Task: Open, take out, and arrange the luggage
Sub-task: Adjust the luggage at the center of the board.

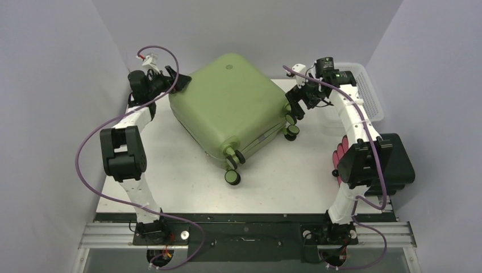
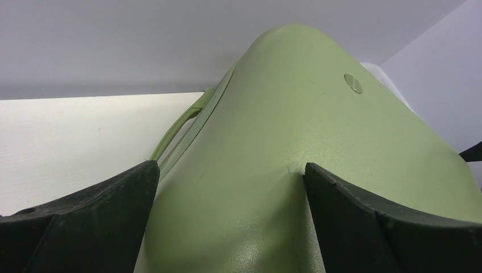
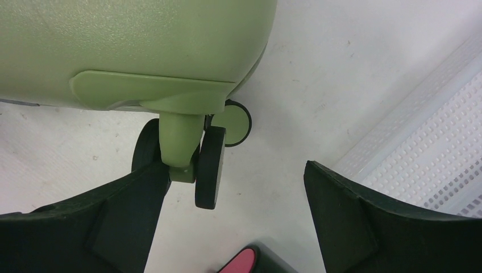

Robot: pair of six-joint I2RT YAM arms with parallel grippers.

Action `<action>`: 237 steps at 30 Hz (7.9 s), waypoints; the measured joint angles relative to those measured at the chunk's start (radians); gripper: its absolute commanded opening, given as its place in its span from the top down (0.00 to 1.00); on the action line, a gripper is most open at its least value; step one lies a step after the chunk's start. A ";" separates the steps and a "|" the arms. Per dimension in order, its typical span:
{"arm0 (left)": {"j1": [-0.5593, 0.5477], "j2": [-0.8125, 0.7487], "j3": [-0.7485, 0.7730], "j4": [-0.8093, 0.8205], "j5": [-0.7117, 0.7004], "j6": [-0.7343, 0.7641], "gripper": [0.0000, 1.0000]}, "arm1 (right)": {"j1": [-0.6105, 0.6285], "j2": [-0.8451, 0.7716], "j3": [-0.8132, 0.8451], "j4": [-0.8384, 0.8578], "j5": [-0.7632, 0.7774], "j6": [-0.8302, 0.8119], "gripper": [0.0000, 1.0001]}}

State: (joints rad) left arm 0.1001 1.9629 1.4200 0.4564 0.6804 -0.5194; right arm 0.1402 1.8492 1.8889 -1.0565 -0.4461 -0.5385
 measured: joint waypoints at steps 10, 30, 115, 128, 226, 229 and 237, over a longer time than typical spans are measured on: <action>0.000 -0.014 -0.024 0.018 -0.003 -0.001 0.04 | 0.030 -0.103 -0.122 0.117 0.170 0.167 0.15; 0.000 -0.020 -0.045 0.049 -0.003 -0.017 0.04 | 0.122 -0.140 -0.278 0.173 0.173 0.191 0.15; 0.252 -0.811 -0.511 -0.492 0.250 0.236 0.04 | 0.433 0.156 0.114 0.291 0.597 -0.053 0.21; 0.277 -0.811 -0.483 -0.531 0.117 0.285 0.04 | 0.563 -0.642 -0.472 0.370 0.480 0.105 0.19; 0.082 -0.629 -0.380 -0.437 -0.148 0.428 0.04 | 1.086 -0.009 -0.649 0.852 1.369 0.818 0.51; 0.082 -0.629 -0.380 -0.437 -0.148 0.430 0.04 | 1.081 -0.009 -0.649 0.852 1.325 0.817 0.50; 0.082 -0.631 -0.380 -0.438 -0.145 0.431 0.04 | 1.065 -0.057 -0.672 0.851 1.131 0.821 0.49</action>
State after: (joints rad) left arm 0.1825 1.3319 1.0405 0.0189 0.5358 -0.0879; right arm 1.2049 1.7924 1.2171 -0.2050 0.6853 0.2825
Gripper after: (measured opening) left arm 0.963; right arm 0.511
